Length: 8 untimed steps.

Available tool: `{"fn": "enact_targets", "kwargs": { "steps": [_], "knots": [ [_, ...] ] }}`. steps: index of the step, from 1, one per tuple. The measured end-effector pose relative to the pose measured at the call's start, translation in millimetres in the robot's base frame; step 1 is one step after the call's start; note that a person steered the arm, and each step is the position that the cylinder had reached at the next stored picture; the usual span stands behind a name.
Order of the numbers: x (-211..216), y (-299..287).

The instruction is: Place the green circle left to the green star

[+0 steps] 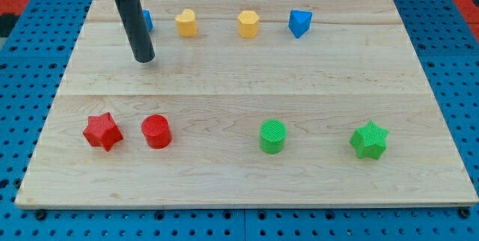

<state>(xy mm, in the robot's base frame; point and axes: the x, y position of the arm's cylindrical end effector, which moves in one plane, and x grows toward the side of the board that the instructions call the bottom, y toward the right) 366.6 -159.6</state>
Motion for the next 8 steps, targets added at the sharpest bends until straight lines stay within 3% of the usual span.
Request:
{"fn": "enact_targets", "kwargs": {
  "steps": [1,2,4,6,7,8],
  "knots": [
    [7,1],
    [32,43],
    [118,138],
    [135,170],
    [137,235],
    [149,213]
  ]
}}
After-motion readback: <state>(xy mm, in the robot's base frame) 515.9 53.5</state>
